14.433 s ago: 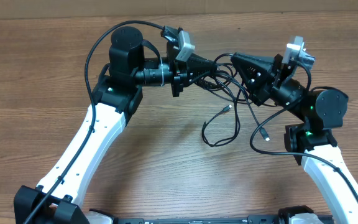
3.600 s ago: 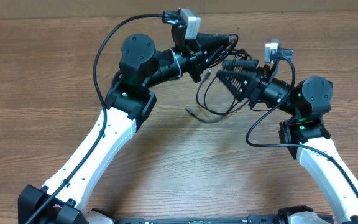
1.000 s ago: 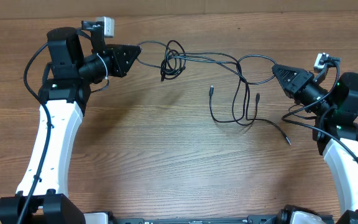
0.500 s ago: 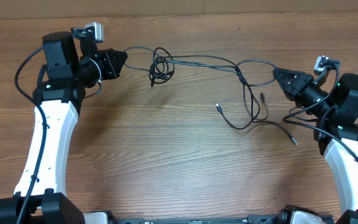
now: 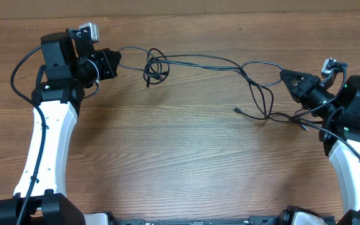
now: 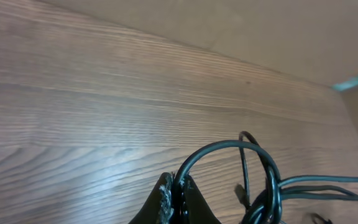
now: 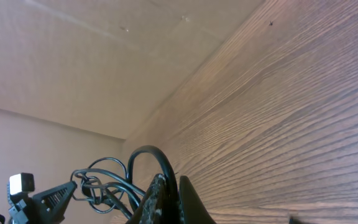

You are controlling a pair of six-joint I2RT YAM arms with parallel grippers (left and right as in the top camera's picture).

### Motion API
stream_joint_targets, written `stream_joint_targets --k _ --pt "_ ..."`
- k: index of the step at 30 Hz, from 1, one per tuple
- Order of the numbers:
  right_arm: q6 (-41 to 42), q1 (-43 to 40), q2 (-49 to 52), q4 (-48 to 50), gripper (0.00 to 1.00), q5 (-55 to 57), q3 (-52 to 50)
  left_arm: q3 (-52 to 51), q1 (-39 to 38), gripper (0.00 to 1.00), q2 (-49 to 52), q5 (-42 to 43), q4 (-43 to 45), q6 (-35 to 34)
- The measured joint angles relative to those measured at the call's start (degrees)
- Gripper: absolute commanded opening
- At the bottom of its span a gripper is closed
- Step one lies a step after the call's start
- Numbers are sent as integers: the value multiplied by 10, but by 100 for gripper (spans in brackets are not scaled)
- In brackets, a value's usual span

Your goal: Untangle cables

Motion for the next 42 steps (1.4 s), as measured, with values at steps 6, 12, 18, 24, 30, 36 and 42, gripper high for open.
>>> stream_joint_targets --k 6,12,18,24,30,36,42 --pt "-9 -10 0 -4 3 23 0 0 10 4 0 -99 -30 -6" --pt "-13 -19 0 -16 4 54 0 0 40 4 0 -166 -42 -21" --pt "-14 -19 0 -16 6 59 0 0 44 4 0 -157 -43 -25" --pt "-21 -19 0 -16 47 63 0 0 44 20 0 -85 -30 -15" --pt "-18 -19 0 -17 75 67 0 0 44 96 0 -49 -26 -4" --pt "-20 -19 0 -17 75 66 0 0 11 95 0 -41 -26 22" --pt "-20 -19 0 -16 75 66 0 0 -53 92 6 -45 -31 90"
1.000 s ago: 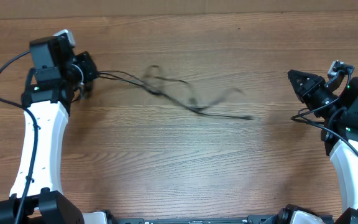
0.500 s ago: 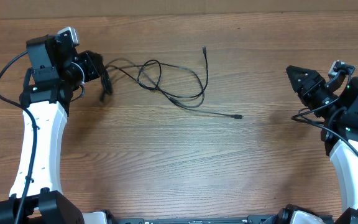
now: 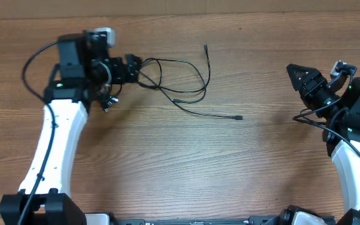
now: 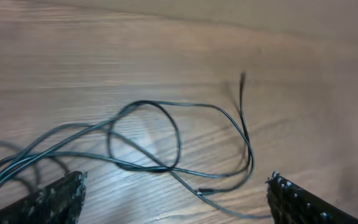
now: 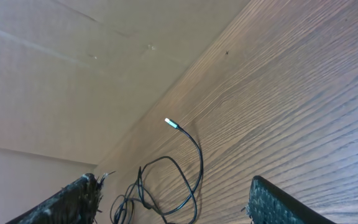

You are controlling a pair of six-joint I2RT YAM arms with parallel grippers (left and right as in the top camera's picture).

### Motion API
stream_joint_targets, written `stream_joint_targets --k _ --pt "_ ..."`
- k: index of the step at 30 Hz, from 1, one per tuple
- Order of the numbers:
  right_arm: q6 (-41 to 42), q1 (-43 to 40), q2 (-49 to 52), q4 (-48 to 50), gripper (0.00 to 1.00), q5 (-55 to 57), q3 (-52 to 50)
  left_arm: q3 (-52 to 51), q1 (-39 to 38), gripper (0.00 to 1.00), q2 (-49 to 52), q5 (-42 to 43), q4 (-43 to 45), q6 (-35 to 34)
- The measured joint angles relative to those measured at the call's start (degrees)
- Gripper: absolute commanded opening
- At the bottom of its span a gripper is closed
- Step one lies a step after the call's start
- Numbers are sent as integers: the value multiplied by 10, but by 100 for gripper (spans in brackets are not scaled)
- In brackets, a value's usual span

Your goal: Untangle cables

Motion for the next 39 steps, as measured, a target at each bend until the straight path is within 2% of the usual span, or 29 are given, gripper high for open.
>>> stream_joint_targets --k 5,9,12,15,24,26,27,29,34,39 --pt "0 0 0 0 75 0 0 0 -62 98 53 -26 19 57" --pt "0 0 0 0 75 0 0 0 -116 95 135 -79 66 71" --pt "0 0 0 -1 75 0 0 0 -148 86 190 -122 102 65" --pt "0 0 0 -1 75 0 0 0 -175 73 237 -159 147 50" --pt "0 0 0 -1 75 0 0 0 -192 65 271 -235 194 18" --pt "0 0 0 -1 75 0 0 0 -191 57 278 -245 194 13" --pt "0 0 0 -1 75 0 0 0 -191 36 280 -247 193 12" --pt "0 0 0 -1 74 0 0 0 -191 4 286 -252 191 10" --pt "0 0 0 -1 73 -3 0 1 -191 4 288 -235 192 -18" --pt "-20 0 0 12 73 -33 0 26 -191 4 283 -160 189 -106"
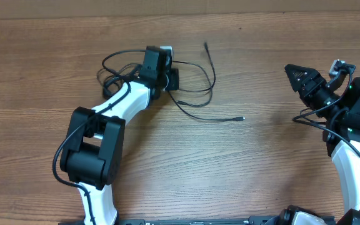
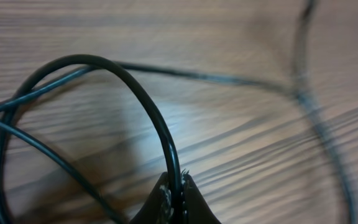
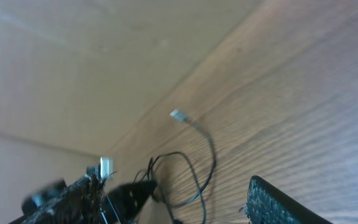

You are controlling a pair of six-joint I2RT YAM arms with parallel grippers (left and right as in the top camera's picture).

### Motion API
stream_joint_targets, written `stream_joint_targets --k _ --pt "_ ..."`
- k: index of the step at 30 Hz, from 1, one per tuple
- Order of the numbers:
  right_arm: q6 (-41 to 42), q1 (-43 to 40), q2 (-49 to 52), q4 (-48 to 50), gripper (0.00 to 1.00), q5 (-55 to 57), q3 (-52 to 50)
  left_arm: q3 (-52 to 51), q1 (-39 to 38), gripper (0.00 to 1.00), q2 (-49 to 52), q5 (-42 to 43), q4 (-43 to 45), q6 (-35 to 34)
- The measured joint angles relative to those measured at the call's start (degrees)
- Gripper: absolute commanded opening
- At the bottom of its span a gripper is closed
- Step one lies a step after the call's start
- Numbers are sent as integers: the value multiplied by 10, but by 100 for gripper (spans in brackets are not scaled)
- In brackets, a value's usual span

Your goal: Untangle cables

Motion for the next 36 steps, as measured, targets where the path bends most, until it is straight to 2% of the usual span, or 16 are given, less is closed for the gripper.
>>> stream_joint_targets --k 7,10,13,18,25,30,33,36 --pt "-67 12 0 28 72 -97 0 98 0 4 -51 88 2 -141" --pt "-91 28 0 38 72 -130 0 140 0 4 -82 109 5 -222" --pt "-116 62 0 58 72 -158 0 164 0 4 -100 120 8 -333" --pt "-135 131 0 128 72 -179 0 166 0 4 -101 132 -4 -470" --pt "-143 214 0 127 69 -156 0 166 0 4 -101 183 -2 -572" --pt "-158 261 0 125 53 -109 0 166 -2 4 -101 224 0 -641" --pt "-161 280 0 125 49 -71 0 166 -9 4 -101 243 1 -674" --pt "-162 293 0 120 49 -35 0 166 -24 4 -101 252 1 -702"
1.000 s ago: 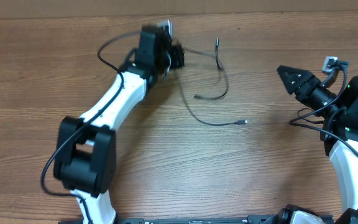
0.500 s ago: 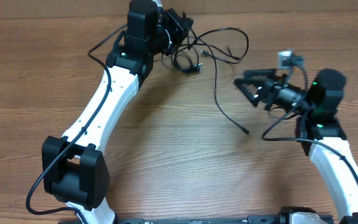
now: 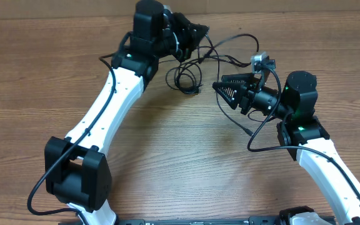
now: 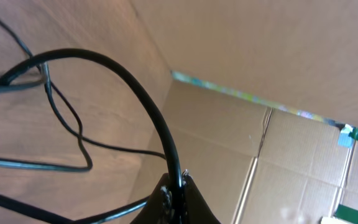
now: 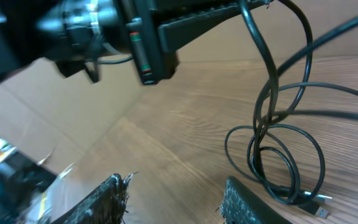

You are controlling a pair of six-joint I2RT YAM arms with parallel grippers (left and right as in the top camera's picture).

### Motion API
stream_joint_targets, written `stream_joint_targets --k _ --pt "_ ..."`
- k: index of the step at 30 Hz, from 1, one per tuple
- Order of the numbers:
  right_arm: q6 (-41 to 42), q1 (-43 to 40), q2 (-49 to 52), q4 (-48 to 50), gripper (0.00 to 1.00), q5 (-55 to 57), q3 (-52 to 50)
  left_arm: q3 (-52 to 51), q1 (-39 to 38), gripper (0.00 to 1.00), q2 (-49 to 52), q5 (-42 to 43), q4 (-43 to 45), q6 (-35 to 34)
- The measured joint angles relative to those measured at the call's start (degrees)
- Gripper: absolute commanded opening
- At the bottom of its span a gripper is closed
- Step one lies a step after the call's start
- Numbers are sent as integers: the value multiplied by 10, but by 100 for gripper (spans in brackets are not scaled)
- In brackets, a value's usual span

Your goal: Untangle cables

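Black cables (image 3: pixel 187 76) hang in tangled loops from my left gripper (image 3: pixel 200 30), which is raised at the back centre of the table. The left wrist view shows this gripper (image 4: pixel 174 182) shut on one thick black cable (image 4: pixel 127 77), with thinner strands below it. My right gripper (image 3: pixel 219 89) points left, just right of the hanging loops, and is open. In the right wrist view its fingers (image 5: pixel 114 194) stand wide apart with nothing between them. There the cable loops (image 5: pixel 277 155) dangle ahead and to the right, ending in a small plug.
The wooden table (image 3: pixel 167 156) runs under both arms. A cardboard wall (image 4: pixel 272 155) stands behind it. My left arm's black wrist (image 5: pixel 110 28) fills the top of the right wrist view, close above the right gripper.
My left gripper, shut on a cable low over the table, is now raised further right at the back centre with the loops hanging. The open right gripper has moved from the far right to beside them.
First both grippers were shut on the cables, stretched across the table between them. Then both were open and the cables lay loose at the left. Then the left gripper was shut on a loop on the table. Now it holds it raised, with the right gripper open beside it.
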Motion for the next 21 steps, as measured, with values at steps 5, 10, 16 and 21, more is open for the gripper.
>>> stream_joint_targets --k 5,10,16,21 --pt "2 21 0 -10 49 56 0 0 -26 4 0 5 0 -38" --pt "16 26 0 -18 48 96 0 0 -41 4 0 5 0 -64" --pt "42 26 0 -40 49 152 0 0 -50 4 0 9 4 -93" --pt "47 26 0 -39 49 172 0 0 -60 4 0 9 4 -98"
